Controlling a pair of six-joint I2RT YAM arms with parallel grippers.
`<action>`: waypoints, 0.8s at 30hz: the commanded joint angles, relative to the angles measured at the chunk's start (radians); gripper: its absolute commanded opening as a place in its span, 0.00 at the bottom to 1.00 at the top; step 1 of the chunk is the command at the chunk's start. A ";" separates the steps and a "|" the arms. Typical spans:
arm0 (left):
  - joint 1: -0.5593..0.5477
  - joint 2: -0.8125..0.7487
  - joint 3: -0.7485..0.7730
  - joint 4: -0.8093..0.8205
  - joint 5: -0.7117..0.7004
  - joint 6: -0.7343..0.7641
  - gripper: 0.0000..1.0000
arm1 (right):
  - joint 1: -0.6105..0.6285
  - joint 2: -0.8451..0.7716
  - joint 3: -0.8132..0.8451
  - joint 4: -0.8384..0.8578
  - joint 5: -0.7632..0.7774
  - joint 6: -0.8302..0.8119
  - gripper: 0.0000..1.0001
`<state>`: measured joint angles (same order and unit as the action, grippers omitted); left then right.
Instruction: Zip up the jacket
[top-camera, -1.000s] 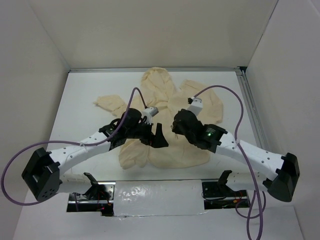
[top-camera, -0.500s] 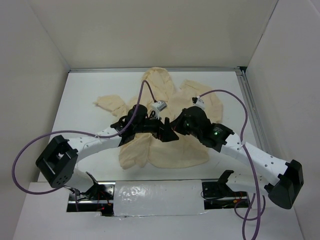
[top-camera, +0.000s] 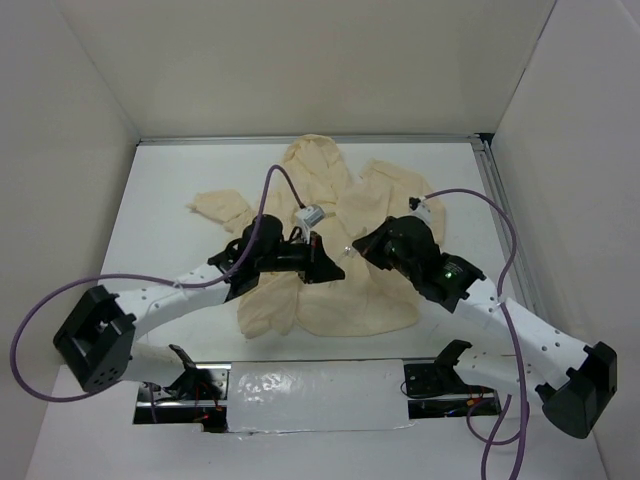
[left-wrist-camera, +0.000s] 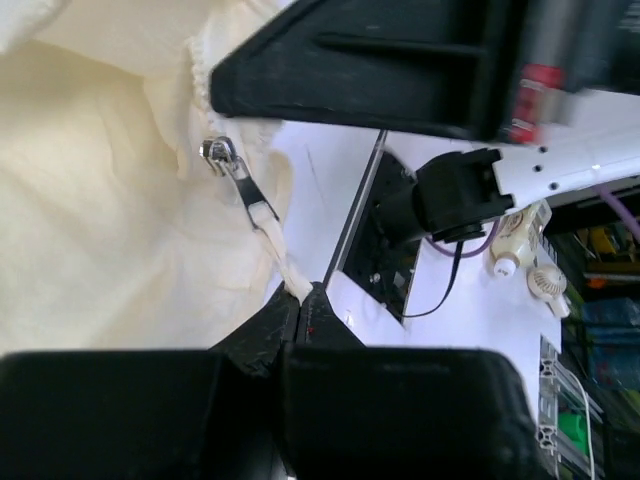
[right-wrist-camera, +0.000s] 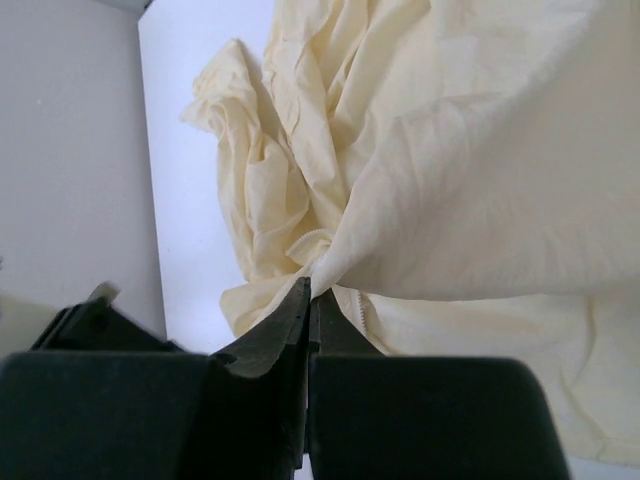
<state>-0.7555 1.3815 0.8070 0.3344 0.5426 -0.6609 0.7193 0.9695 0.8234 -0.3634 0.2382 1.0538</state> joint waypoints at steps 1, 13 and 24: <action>-0.004 -0.140 -0.022 -0.015 -0.007 0.015 0.00 | -0.032 -0.037 -0.013 0.035 0.056 -0.037 0.00; -0.039 -0.234 -0.158 -0.040 0.085 -0.028 0.01 | -0.073 -0.088 -0.159 0.357 -0.121 -0.117 0.00; -0.071 -0.280 -0.088 -0.368 -0.093 -0.017 0.96 | -0.075 -0.158 -0.204 0.229 -0.139 -0.196 0.00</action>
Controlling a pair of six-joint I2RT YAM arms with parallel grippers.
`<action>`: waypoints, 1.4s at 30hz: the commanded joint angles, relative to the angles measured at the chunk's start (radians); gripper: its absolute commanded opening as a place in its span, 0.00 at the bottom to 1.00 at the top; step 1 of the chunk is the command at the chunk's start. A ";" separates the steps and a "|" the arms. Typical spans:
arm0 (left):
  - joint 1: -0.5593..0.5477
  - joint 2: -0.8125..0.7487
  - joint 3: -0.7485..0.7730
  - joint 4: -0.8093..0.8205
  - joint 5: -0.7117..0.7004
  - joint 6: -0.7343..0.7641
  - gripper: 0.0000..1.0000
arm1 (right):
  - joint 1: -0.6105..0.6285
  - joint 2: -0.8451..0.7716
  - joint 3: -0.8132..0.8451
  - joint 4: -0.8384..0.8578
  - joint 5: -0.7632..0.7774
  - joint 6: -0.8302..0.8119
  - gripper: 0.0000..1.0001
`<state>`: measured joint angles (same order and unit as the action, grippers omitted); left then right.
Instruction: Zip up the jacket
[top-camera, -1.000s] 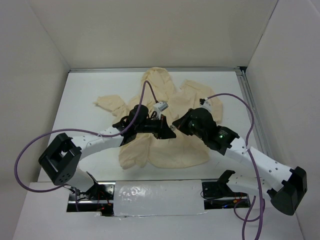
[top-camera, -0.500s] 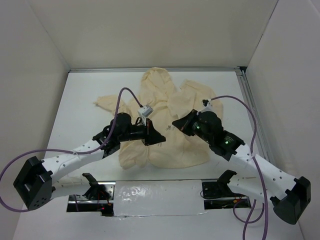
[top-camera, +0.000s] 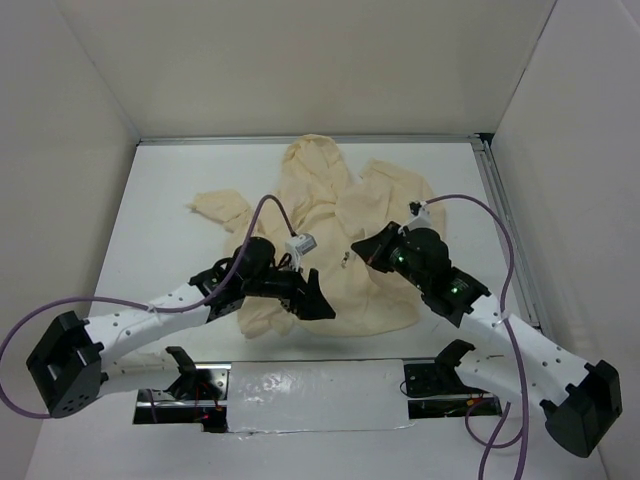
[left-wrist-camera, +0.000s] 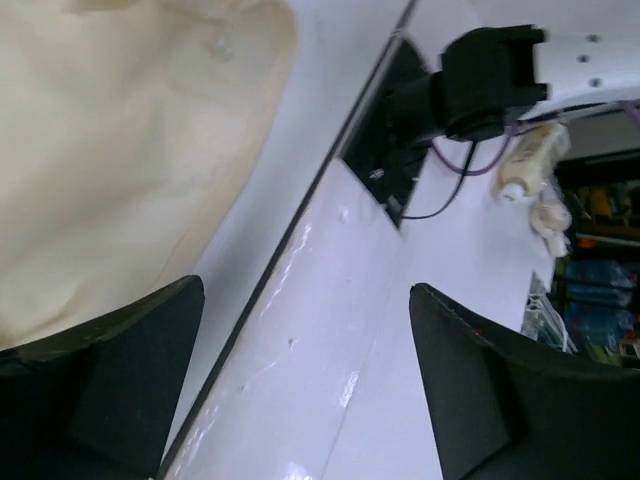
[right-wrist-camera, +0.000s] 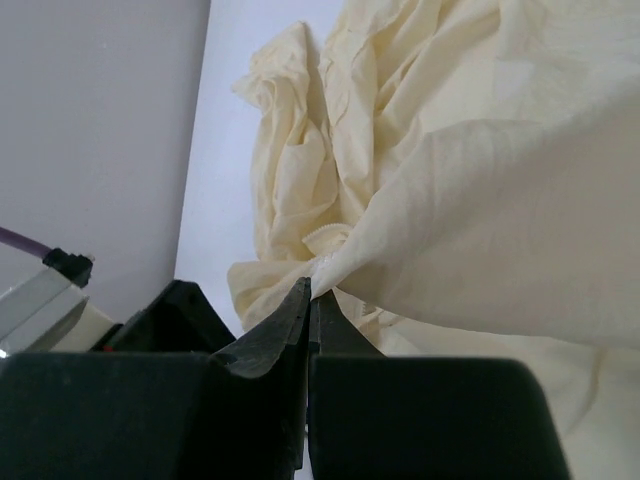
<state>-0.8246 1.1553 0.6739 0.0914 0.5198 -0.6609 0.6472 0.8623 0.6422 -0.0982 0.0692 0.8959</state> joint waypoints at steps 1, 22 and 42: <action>-0.002 -0.066 0.043 -0.212 -0.099 -0.029 0.97 | -0.001 -0.080 -0.035 -0.050 0.029 -0.046 0.00; -0.005 -0.005 -0.042 -0.619 -0.561 -0.313 0.81 | -0.004 -0.126 -0.144 -0.144 -0.032 -0.112 0.00; -0.005 0.064 -0.026 -0.556 -0.567 -0.283 0.69 | 0.052 0.101 -0.144 -0.241 -0.072 -0.198 0.00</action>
<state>-0.8257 1.2469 0.6247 -0.4885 -0.0544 -0.9470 0.6716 0.9005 0.4767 -0.2859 -0.0032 0.7368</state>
